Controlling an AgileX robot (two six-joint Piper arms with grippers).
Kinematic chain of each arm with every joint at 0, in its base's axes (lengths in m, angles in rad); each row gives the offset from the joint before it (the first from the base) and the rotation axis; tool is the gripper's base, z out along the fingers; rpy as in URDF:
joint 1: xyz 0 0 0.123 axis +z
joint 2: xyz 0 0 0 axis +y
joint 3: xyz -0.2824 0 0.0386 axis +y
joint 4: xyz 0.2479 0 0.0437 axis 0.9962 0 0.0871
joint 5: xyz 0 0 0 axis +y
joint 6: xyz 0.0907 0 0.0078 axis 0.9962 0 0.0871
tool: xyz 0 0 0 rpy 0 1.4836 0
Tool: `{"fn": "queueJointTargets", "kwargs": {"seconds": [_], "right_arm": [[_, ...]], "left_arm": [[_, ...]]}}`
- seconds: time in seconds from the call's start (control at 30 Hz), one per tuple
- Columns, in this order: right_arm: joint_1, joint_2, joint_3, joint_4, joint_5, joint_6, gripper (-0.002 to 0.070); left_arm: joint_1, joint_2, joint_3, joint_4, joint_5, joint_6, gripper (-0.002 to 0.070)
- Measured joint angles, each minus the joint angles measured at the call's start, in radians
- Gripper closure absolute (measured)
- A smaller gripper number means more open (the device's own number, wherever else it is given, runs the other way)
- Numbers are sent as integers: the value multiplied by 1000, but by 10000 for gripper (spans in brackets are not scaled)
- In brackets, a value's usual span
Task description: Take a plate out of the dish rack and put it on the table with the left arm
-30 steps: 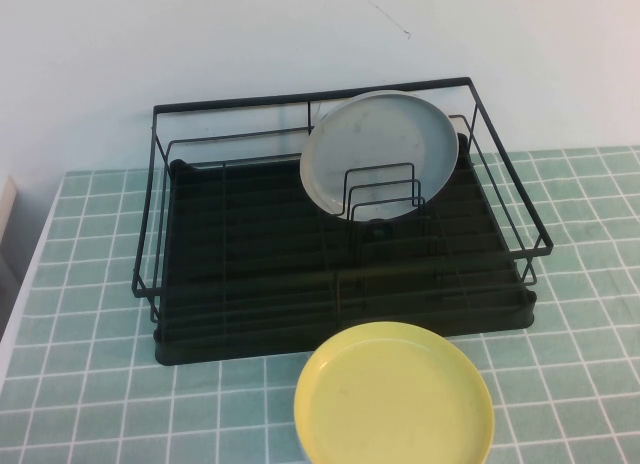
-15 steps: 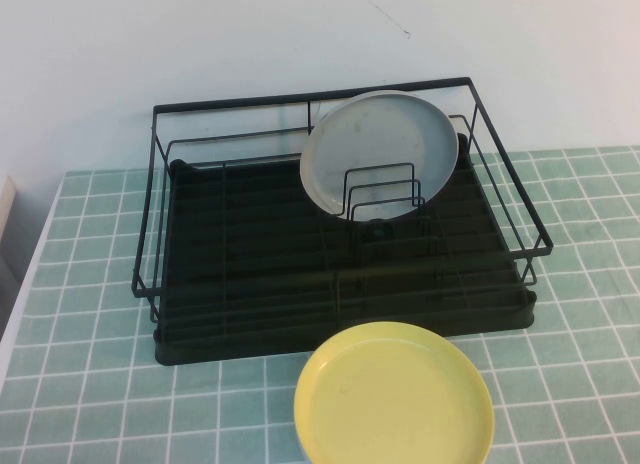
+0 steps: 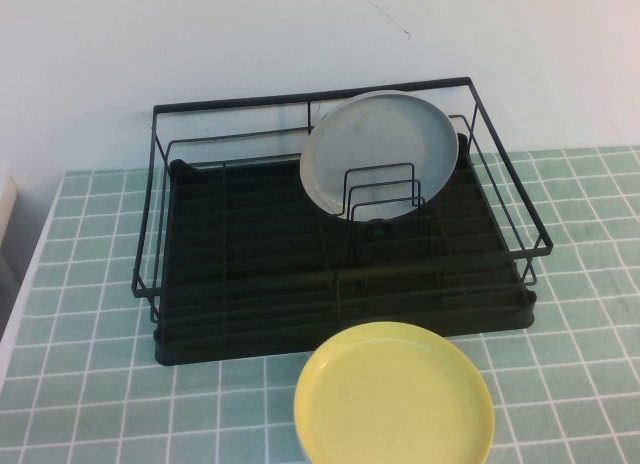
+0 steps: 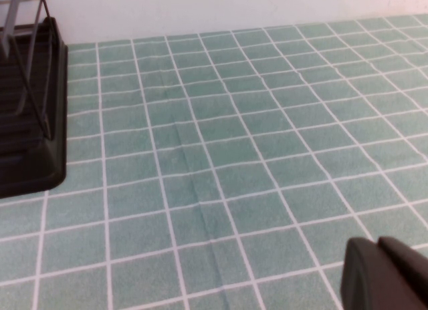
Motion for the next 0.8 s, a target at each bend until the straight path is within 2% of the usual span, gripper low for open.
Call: {"fn": "queueJointTargets", "kwargs": {"seconds": [0.27, 0.37, 0.63, 0.8], "right_arm": [[0, 0, 0, 0, 0, 0, 678], [0, 0, 0, 0, 0, 0, 678], [0, 0, 0, 0, 0, 0, 678], [0, 0, 0, 0, 0, 0, 678]], "left_arm": [[0, 0, 0, -9, -423, 0, 679], [0, 0, 0, -9, -493, 0, 678], [0, 0, 0, -12, -522, 0, 678], [0, 0, 0, -13, -696, -33, 678]]}}
